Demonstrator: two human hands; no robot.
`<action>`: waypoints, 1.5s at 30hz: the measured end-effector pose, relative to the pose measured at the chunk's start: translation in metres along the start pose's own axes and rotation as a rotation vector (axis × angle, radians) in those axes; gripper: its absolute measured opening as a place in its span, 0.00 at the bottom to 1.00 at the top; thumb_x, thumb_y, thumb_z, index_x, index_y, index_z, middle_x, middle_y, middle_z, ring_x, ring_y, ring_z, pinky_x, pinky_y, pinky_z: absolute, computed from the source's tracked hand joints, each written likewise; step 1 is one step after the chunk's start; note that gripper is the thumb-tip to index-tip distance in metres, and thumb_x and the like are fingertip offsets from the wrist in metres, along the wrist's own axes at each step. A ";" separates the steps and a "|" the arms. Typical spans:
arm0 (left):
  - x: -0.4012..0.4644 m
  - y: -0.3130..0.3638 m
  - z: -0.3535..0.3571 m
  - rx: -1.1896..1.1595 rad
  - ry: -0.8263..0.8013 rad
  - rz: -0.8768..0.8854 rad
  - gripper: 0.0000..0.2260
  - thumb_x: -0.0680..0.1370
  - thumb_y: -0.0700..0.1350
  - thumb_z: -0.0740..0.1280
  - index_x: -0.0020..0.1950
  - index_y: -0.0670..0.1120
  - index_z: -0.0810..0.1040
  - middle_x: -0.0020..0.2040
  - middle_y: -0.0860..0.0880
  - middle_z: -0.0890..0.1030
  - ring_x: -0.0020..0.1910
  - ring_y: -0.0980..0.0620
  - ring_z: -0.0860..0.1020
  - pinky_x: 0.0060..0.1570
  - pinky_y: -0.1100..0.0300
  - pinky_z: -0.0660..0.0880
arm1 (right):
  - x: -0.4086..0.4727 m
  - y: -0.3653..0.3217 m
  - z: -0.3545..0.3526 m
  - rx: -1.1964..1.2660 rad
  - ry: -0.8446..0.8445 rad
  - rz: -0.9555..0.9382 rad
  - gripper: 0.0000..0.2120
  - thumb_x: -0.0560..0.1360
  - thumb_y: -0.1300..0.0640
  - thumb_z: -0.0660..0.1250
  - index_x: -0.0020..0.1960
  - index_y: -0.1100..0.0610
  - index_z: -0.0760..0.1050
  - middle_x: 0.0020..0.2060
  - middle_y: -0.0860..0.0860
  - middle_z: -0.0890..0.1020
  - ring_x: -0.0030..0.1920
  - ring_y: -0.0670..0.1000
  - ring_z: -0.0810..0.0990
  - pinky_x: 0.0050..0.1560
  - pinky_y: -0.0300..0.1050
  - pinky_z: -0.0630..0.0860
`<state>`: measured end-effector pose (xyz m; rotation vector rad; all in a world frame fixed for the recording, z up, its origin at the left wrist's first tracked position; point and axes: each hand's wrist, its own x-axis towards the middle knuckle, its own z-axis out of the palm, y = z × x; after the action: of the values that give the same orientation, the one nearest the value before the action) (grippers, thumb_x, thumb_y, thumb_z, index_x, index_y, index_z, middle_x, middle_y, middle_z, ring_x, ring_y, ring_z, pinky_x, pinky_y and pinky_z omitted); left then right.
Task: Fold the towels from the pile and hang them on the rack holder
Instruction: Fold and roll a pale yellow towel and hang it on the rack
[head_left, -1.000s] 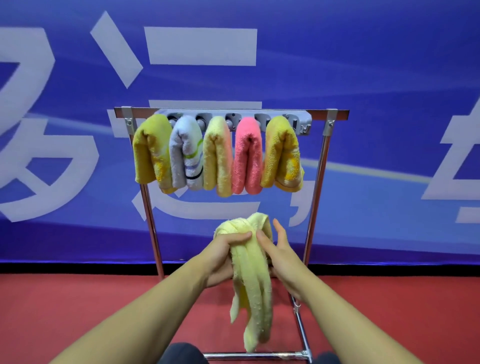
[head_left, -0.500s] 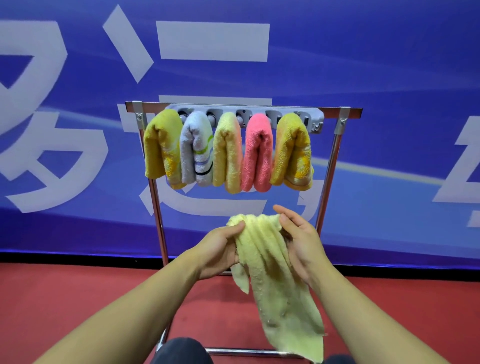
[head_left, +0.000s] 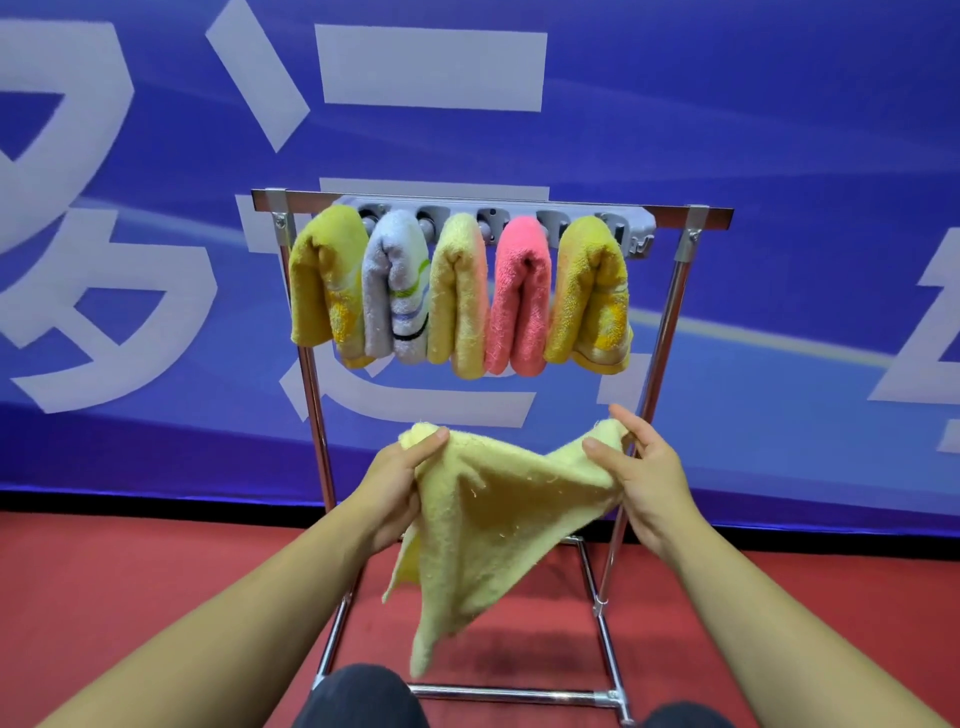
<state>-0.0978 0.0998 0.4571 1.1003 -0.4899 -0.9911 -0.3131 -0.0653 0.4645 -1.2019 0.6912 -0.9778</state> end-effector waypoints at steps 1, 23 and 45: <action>-0.001 0.001 0.000 -0.002 0.002 0.007 0.21 0.80 0.47 0.71 0.66 0.34 0.78 0.61 0.33 0.82 0.56 0.40 0.84 0.55 0.51 0.82 | 0.000 0.004 -0.002 -0.068 -0.007 0.009 0.31 0.71 0.68 0.77 0.70 0.49 0.76 0.61 0.50 0.78 0.58 0.52 0.83 0.47 0.46 0.84; 0.001 -0.004 0.031 0.140 -0.133 0.023 0.16 0.81 0.44 0.69 0.66 0.37 0.78 0.59 0.36 0.84 0.56 0.41 0.84 0.51 0.52 0.81 | -0.010 0.013 0.016 0.075 -0.278 0.096 0.38 0.73 0.68 0.74 0.74 0.40 0.66 0.57 0.52 0.84 0.58 0.54 0.83 0.63 0.58 0.79; 0.011 0.018 -0.020 0.476 0.249 0.180 0.11 0.84 0.52 0.65 0.54 0.47 0.85 0.47 0.47 0.88 0.51 0.46 0.86 0.54 0.51 0.81 | 0.029 -0.005 -0.033 -0.619 0.098 0.024 0.11 0.83 0.57 0.60 0.56 0.58 0.81 0.49 0.55 0.75 0.27 0.51 0.71 0.23 0.42 0.77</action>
<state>-0.0692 0.1028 0.4639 1.5519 -0.6256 -0.5785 -0.3303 -0.1066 0.4632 -1.6815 1.1349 -0.8286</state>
